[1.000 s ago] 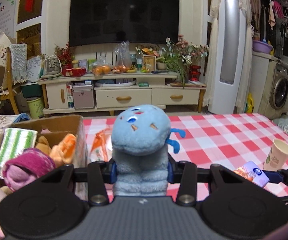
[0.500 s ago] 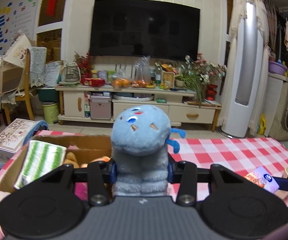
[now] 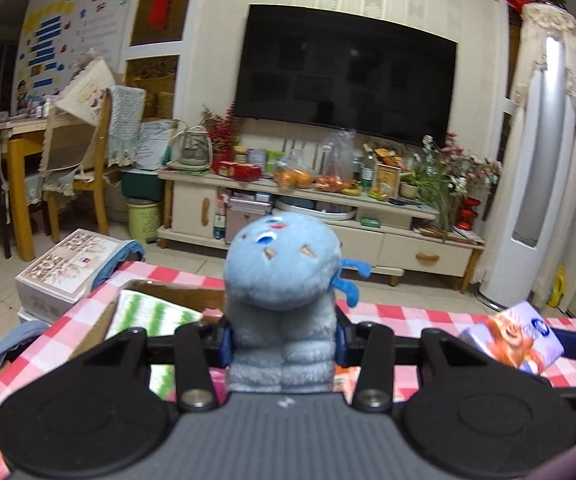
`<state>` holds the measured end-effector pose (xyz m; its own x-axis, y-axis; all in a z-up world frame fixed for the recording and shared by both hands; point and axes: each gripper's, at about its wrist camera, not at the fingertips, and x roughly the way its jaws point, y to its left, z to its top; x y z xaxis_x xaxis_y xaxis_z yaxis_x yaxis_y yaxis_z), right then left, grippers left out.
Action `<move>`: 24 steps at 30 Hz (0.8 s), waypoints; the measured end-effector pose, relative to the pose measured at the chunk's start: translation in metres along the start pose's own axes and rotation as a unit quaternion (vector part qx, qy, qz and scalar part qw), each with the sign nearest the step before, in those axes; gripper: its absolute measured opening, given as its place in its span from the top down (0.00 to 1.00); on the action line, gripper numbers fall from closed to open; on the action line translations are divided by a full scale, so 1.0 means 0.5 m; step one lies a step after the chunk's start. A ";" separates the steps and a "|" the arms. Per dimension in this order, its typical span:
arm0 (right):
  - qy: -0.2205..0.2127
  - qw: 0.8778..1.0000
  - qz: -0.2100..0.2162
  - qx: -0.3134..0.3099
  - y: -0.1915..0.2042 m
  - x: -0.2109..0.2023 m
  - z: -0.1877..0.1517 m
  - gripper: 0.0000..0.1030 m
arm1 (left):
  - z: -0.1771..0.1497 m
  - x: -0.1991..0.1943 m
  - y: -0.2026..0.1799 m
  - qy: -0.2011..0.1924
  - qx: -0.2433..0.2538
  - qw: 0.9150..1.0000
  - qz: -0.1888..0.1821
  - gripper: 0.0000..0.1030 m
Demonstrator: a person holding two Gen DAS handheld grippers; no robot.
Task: Organize soft objects
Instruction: 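Carry tissue pack and blue plush over the cardboard box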
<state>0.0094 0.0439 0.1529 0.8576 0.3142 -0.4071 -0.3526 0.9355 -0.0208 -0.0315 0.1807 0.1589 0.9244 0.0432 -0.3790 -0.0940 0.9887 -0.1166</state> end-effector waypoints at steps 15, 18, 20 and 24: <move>0.001 0.998 0.059 -0.035 0.059 0.100 0.042 0.12 | 0.027 0.062 0.120 0.021 -0.078 0.994 0.072 0.58; 0.006 0.997 0.070 -0.040 0.069 0.109 0.040 0.12 | 0.029 0.067 0.136 0.023 -0.091 0.992 0.079 0.58; 0.012 0.996 0.078 -0.041 0.075 0.121 0.042 0.12 | 0.032 0.070 0.143 0.024 -0.096 0.991 0.085 0.58; 0.021 0.994 0.092 -0.056 0.090 0.146 0.042 0.12 | 0.036 0.078 0.156 0.029 -0.110 0.990 0.088 0.58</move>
<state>0.0637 0.1125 0.1413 0.7597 0.4692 -0.4502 -0.5430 0.8387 -0.0424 0.0040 0.2620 0.1514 0.8638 0.1979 -0.4633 -0.3368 0.9108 -0.2389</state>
